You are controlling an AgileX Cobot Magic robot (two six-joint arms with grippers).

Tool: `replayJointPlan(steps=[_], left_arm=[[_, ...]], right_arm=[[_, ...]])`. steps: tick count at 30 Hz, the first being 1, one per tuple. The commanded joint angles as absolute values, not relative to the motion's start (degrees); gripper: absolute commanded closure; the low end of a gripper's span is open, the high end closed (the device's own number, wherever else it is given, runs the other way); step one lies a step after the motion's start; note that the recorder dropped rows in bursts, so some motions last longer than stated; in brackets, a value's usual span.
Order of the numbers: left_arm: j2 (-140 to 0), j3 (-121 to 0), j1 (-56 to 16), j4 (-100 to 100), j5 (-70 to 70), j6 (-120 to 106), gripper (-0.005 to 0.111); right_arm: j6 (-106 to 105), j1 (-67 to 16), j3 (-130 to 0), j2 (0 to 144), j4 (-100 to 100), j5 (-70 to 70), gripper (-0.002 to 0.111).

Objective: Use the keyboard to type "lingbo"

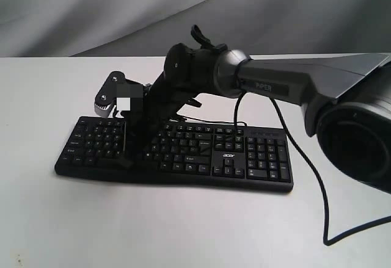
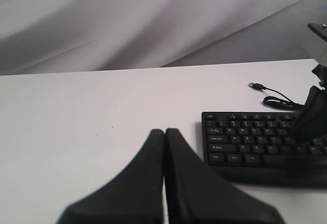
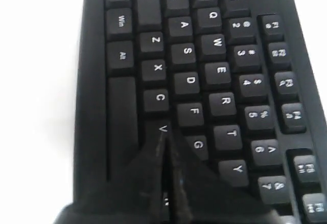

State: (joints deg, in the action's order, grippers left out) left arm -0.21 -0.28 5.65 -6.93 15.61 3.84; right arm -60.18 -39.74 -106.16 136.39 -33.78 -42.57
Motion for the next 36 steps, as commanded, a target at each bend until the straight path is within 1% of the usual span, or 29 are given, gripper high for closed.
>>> replayJointPlan(steps=[1, 25, 31, 36], left_arm=[[0.00, 0.00, 5.71, -6.71, 15.23, 3.96, 0.106], [0.00, 0.00, 5.71, -6.71, 15.23, 3.96, 0.106], [0.00, 0.00, 5.71, -6.71, 15.23, 3.96, 0.106], [0.00, 0.00, 5.71, -6.71, 15.23, 3.96, 0.106]], right_arm=[[-60.17, -39.97, -104.73, 135.77, -33.17, -42.56, 0.108], [-61.07, -39.97, -104.73, 136.37, -33.87, -40.56, 0.108], [-61.10, -39.86, -104.73, 138.33, -34.52, -40.57, 0.108], [-58.16, -39.62, -104.73, 133.49, -28.16, -41.89, 0.108]])
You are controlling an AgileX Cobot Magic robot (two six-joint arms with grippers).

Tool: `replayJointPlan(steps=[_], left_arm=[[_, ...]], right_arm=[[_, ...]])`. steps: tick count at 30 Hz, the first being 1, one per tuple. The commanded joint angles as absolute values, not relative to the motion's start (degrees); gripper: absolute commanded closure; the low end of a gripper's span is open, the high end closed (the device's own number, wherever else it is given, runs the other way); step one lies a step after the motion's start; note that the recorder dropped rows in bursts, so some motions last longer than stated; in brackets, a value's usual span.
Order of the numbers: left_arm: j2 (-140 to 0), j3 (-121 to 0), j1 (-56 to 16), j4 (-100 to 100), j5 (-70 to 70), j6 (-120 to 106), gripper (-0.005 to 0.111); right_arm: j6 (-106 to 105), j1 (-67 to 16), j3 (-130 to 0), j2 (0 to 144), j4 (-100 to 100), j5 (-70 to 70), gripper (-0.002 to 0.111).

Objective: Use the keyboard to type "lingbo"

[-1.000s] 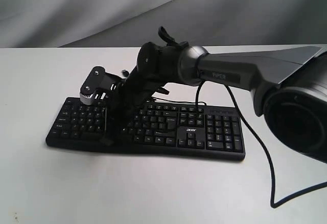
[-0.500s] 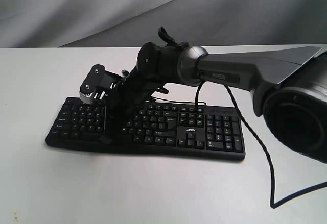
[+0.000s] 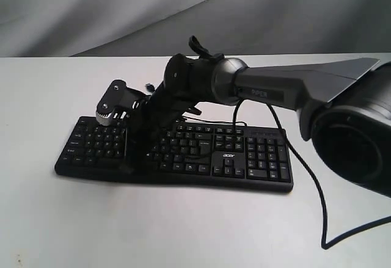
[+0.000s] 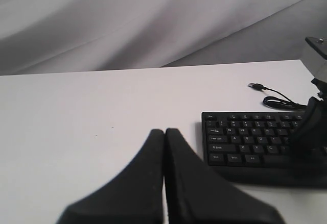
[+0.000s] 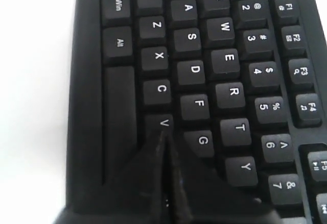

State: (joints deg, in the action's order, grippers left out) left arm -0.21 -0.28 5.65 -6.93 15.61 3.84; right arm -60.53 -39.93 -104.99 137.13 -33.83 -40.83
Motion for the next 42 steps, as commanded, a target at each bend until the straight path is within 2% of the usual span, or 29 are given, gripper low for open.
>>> replayJointPlan(steps=[1, 4, 9, 16, 42], left_arm=[[0.00, 0.00, 5.71, -6.71, 15.23, 3.96, 0.106], [0.00, 0.00, 5.71, -6.71, 15.23, 3.96, 0.106], [0.00, 0.00, 5.71, -6.71, 15.23, 3.96, 0.106], [0.00, 0.00, 5.71, -6.71, 15.23, 3.96, 0.106], [0.00, 0.00, 5.71, -6.71, 15.23, 3.96, 0.106]], right_arm=[[-57.40, -39.44, -104.73, 133.00, -27.09, -42.19, 0.108], [-54.63, -36.45, -102.81, 131.70, -24.43, -44.07, 0.108], [-55.37, -33.31, -95.59, 128.88, -26.52, -38.57, 0.108], [-61.57, -33.20, -95.15, 129.38, -33.74, -36.88, 0.108], [-61.43, -32.92, -95.15, 131.32, -34.11, -35.80, 0.108]])
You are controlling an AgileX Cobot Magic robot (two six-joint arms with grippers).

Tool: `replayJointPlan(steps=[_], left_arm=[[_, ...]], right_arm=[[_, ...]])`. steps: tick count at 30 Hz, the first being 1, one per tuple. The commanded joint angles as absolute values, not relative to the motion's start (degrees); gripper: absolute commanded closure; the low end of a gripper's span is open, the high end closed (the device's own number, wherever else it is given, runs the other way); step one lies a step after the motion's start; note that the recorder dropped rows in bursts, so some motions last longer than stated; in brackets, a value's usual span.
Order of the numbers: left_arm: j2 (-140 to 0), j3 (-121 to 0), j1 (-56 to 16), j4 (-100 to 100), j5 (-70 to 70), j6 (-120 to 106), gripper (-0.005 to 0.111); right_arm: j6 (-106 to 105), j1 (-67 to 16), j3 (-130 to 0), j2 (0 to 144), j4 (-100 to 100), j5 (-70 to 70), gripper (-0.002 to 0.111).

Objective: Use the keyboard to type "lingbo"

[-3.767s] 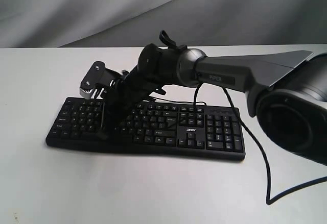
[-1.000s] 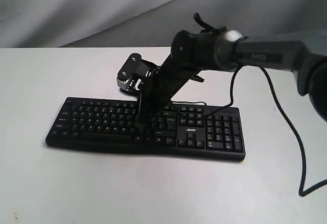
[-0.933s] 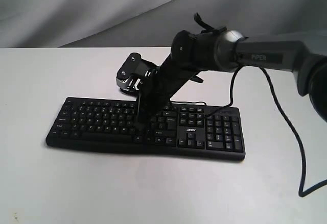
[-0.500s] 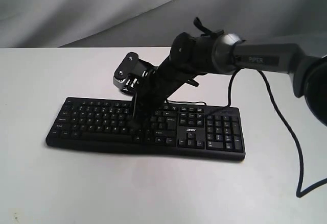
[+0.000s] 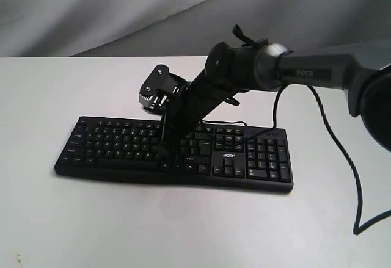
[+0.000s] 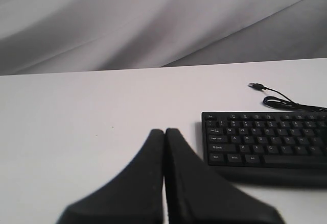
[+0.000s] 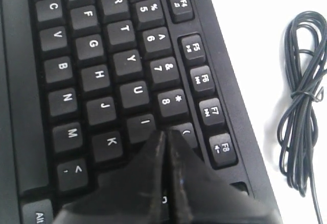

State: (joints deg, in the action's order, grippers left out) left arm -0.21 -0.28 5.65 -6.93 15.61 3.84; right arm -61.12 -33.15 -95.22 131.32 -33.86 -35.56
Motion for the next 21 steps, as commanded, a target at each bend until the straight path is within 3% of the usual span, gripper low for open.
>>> replayJointPlan(steps=[1, 21], left_arm=[[0.00, 0.00, 5.71, -6.71, 15.23, 3.96, 0.106], [0.00, 0.00, 5.71, -6.71, 15.23, 3.96, 0.106]], right_arm=[[-61.43, -32.92, -95.15, 131.32, -34.11, -35.89, 0.108], [-61.54, -32.92, -95.15, 131.32, -33.99, -37.31, 0.108]])
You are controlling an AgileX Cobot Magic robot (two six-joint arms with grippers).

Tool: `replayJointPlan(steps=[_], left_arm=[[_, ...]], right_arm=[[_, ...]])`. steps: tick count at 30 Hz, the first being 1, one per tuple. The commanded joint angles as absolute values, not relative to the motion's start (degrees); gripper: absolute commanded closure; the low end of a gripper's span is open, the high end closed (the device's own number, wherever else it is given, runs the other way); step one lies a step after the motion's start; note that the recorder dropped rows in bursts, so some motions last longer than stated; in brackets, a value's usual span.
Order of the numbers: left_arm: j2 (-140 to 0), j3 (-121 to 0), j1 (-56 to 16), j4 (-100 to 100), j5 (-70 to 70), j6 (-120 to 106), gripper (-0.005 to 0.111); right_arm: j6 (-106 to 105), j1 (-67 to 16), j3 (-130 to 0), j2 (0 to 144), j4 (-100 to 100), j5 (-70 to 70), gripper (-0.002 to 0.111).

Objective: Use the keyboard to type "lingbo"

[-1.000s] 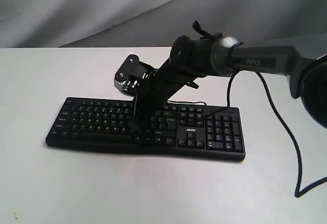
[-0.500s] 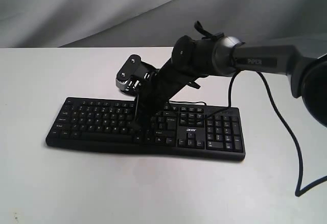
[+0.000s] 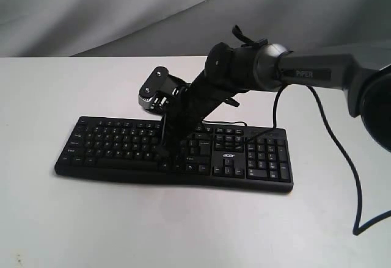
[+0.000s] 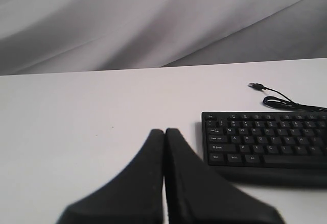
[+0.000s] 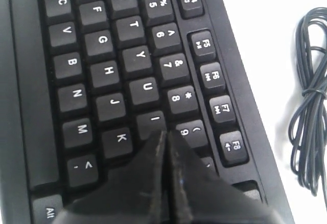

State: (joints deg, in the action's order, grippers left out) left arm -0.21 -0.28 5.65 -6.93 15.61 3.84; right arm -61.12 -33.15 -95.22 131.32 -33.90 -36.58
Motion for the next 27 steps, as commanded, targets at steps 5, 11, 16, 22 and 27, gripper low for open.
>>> replayJointPlan(steps=[5, 11, 16, 22, 27], left_arm=[[0.00, 0.00, 5.71, -6.71, 15.23, 3.96, 0.106], [0.00, 0.00, 5.71, -6.71, 15.23, 3.96, 0.106], [0.00, 0.00, 5.71, -6.71, 15.23, 3.96, 0.106], [0.00, 0.00, 5.71, -6.71, 15.23, 3.96, 0.106], [0.00, 0.00, 5.71, -6.71, 15.23, 3.96, 0.106]], right_arm=[[-61.66, -32.92, -95.15, 131.32, -33.99, -37.61, 0.108], [-61.66, -32.92, -95.15, 131.36, -33.99, -37.59, 0.108], [-61.66, -32.92, -95.15, 132.49, -33.78, -36.76, 0.108], [-61.66, -32.92, -95.15, 130.18, -33.18, -37.32, 0.108], [-61.04, -33.45, -95.15, 127.15, -33.18, -38.65, 0.108]])
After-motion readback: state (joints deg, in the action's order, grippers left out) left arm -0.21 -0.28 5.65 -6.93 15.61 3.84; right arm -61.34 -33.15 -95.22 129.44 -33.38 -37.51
